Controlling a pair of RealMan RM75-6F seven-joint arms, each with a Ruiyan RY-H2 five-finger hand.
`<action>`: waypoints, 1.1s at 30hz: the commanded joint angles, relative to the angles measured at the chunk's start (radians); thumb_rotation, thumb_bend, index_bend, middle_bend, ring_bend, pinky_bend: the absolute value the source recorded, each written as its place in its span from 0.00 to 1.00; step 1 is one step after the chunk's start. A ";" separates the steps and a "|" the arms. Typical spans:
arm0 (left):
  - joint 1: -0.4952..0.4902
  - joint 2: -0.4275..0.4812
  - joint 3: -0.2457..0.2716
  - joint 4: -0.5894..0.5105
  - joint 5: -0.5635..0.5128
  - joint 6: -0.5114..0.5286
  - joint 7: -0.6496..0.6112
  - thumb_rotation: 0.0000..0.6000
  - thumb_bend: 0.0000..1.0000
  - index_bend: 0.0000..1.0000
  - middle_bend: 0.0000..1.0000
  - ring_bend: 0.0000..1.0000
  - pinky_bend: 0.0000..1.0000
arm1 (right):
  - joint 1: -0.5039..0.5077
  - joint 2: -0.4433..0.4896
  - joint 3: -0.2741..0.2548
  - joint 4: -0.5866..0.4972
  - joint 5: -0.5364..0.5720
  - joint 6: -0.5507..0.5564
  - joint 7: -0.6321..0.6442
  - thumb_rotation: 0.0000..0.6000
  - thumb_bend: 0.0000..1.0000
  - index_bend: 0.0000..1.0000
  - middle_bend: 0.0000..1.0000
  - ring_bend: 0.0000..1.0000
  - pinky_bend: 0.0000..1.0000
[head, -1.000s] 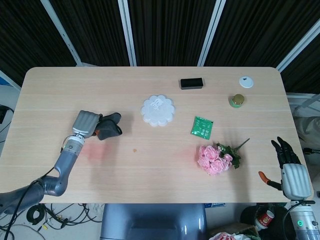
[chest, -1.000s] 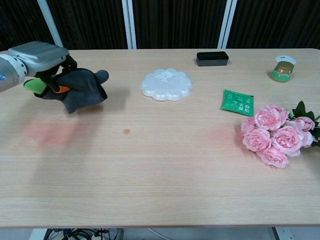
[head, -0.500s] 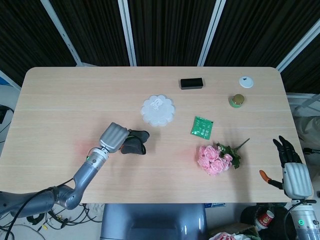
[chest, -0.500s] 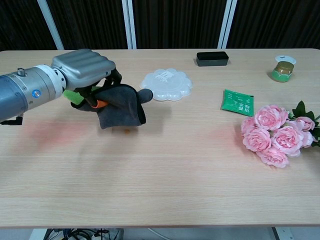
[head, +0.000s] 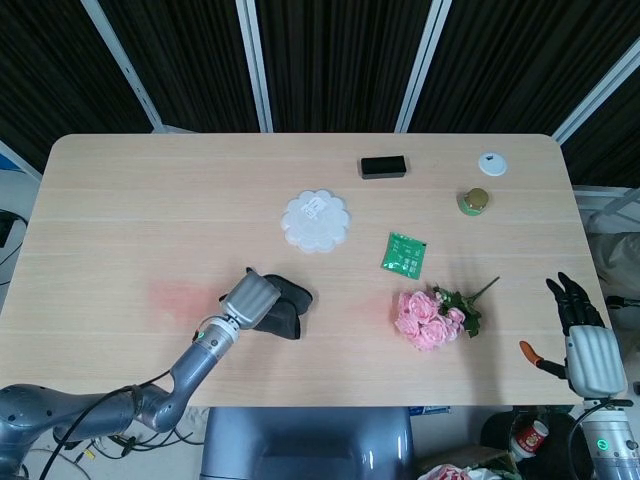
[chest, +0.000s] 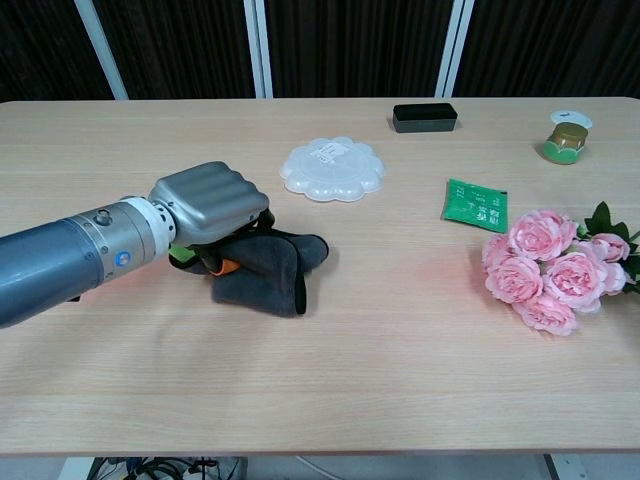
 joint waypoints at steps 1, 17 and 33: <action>0.001 -0.016 -0.004 0.060 -0.038 -0.009 0.045 1.00 0.48 0.64 0.75 0.67 0.73 | -0.001 0.001 0.000 -0.002 0.001 0.002 -0.001 1.00 0.13 0.00 0.00 0.00 0.19; -0.006 0.002 -0.098 0.209 -0.161 -0.031 0.067 1.00 0.48 0.64 0.75 0.67 0.73 | 0.000 -0.001 -0.003 -0.010 -0.001 -0.004 -0.003 1.00 0.13 0.00 0.00 0.00 0.19; -0.079 -0.156 -0.092 0.108 -0.112 -0.059 0.110 1.00 0.48 0.64 0.75 0.67 0.73 | 0.002 0.000 0.000 -0.009 0.004 -0.009 0.002 1.00 0.13 0.00 0.00 0.00 0.19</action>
